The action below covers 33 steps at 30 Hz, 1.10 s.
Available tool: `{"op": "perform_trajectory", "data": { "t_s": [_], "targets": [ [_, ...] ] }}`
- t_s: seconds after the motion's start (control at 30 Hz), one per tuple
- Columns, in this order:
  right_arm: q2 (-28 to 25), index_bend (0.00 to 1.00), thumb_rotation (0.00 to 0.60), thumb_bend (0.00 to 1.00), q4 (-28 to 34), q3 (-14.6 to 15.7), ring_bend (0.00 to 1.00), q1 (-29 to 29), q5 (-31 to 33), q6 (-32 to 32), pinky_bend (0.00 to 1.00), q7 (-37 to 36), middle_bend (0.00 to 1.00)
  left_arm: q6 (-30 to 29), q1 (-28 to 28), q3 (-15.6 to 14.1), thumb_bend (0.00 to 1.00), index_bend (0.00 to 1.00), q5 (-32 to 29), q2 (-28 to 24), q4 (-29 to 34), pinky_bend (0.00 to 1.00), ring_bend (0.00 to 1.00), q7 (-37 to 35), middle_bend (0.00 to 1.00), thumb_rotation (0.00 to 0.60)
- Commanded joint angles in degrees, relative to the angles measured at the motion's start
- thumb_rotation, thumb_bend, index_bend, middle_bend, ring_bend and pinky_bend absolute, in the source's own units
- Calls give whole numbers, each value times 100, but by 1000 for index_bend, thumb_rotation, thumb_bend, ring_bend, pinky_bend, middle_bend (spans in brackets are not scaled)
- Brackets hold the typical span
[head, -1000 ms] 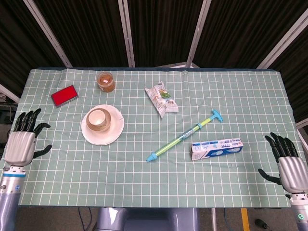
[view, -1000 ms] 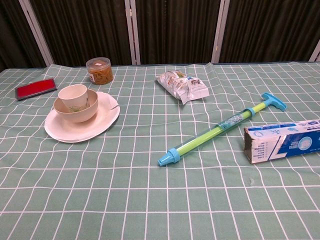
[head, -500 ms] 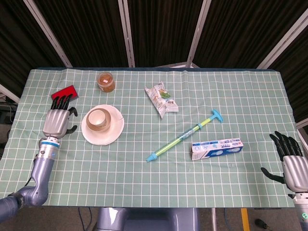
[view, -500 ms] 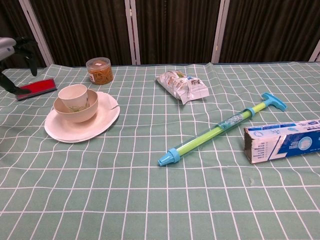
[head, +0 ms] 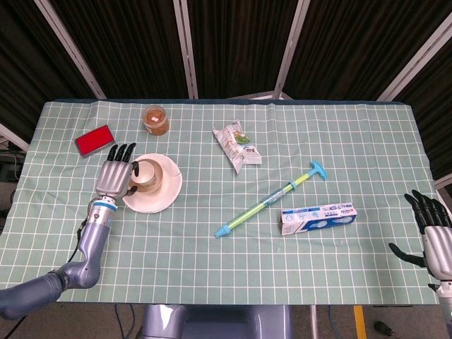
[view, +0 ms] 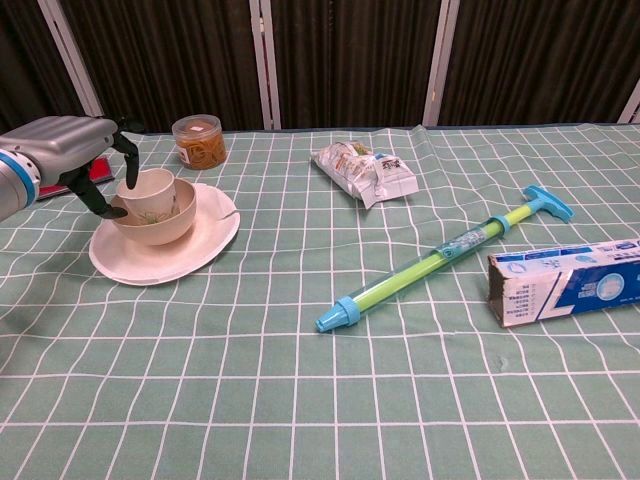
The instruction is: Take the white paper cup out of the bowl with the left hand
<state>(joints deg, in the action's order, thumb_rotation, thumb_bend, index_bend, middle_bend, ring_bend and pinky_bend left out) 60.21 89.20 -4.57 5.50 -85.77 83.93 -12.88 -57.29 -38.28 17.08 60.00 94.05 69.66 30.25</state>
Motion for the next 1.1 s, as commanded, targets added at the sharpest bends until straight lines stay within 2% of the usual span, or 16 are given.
{"op": "perform_trajectory", "data": {
  "t_s": [0.03,0.3,0.5,0.6,0.67,0.77,0.93,0.97,1.1],
  "targets": [
    [9,12,600,91,-18,-5,0,7,-6,-4,0,-29,0,20,-88,-12,263,548,-45,95,-106,0,0,25,0,600],
    [21,11,600,92,-44,-12,0,18,0,-21,0,-42,0,63,-206,-96,440,623,-120,247,-273,0,0,67,0,600],
    [22,11,600,91,-54,-14,0,-2,-34,40,0,-75,0,6,-157,-170,454,642,-151,214,-211,0,0,18,0,600],
    [18,12,600,91,-39,-8,0,-11,-67,74,0,-62,0,-160,-62,-226,454,642,-17,26,44,0,0,-73,0,600],
    [19,12,600,91,-27,-1,0,-23,-93,105,0,-41,0,-379,72,-283,454,640,167,-261,454,0,0,-175,0,600],
    [17,12,600,92,11,17,0,-39,-132,143,0,19,0,-876,507,-597,455,635,711,-1059,1576,0,0,-362,0,600],
    [24,12,600,91,64,33,0,-51,-180,181,0,101,0,-1143,954,-1178,453,626,1274,-1860,2512,0,0,-471,0,600],
    [29,12,600,92,76,42,0,-51,-195,184,0,135,0,-1142,1056,-1362,454,625,1393,-2070,2740,0,0,-484,0,600],
    [53,12,600,92,112,60,0,-47,-213,171,0,266,0,-944,1223,-1793,455,625,1605,-2620,3264,0,0,-571,0,600]
  ]
}}
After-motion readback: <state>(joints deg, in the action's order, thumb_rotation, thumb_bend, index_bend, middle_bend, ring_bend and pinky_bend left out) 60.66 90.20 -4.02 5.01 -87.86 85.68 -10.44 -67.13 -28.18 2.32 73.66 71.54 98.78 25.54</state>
